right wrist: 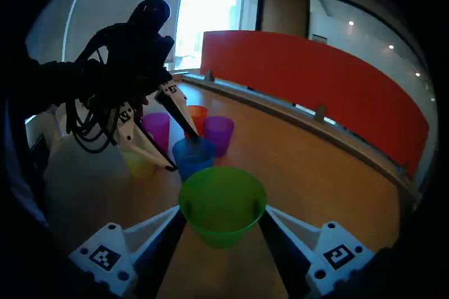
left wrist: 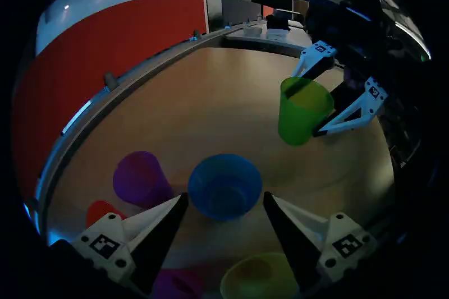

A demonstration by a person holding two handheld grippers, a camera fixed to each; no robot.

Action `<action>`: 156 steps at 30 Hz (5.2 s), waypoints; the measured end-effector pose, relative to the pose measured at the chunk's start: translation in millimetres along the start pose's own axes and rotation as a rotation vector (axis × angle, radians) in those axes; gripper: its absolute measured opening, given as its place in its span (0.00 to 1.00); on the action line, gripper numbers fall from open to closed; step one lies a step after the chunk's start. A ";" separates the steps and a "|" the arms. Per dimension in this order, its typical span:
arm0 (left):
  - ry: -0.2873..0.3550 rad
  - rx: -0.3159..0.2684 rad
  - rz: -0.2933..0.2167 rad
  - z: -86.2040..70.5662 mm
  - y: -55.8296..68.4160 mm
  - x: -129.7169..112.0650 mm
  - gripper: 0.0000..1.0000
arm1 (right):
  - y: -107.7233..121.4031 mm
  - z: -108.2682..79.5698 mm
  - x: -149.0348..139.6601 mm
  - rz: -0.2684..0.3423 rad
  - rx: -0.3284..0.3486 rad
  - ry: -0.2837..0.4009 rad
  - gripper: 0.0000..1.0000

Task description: Pour water

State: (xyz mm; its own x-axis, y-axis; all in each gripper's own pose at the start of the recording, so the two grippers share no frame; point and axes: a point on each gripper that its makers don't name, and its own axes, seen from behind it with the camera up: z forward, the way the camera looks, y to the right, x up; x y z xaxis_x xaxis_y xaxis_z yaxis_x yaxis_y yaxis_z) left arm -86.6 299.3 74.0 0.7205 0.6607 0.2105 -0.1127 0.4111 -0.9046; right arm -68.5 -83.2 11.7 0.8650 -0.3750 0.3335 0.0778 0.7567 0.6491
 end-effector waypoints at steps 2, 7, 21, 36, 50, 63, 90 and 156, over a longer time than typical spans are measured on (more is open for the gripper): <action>-0.003 -0.001 -0.004 1.8 0.3 -0.6 0.99 | 0.2 0.2 -0.2 0.000 0.000 -0.001 0.89; -0.007 0.015 0.005 4.3 -1.7 1.3 0.99 | 0.5 1.2 -0.5 -0.003 -0.001 -0.003 0.89; -0.033 0.032 0.042 13.2 0.3 -0.5 0.96 | -0.3 1.9 -0.3 -0.012 -0.001 -0.007 0.89; -0.022 0.024 -0.004 11.3 -2.1 -1.7 0.86 | -0.4 2.0 0.1 -0.013 -0.001 -0.007 0.89; 0.002 0.032 -0.031 1.8 -7.6 -0.1 0.85 | 1.1 2.3 0.6 -0.008 -0.003 -0.004 0.89; 0.104 0.083 -0.059 -33.3 -15.2 17.1 0.85 | -7.2 -1.7 18.4 -0.027 -0.003 0.019 0.89; 0.368 0.220 -0.160 -110.5 -30.3 50.1 0.85 | -39.6 -11.7 73.2 -0.047 0.014 0.133 0.89; 0.564 0.369 -0.172 -197.0 -53.7 53.6 0.84 | -79.6 6.8 149.9 -0.003 0.077 0.363 0.91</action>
State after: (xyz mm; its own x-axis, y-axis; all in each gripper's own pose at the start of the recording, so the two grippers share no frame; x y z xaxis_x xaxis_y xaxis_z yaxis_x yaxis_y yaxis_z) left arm 92.9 188.8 60.9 0.9833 0.1805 0.0242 -0.1182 0.7336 -0.6693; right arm 51.6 -203.3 14.7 0.9854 -0.1525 0.0762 0.0551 0.7081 0.7040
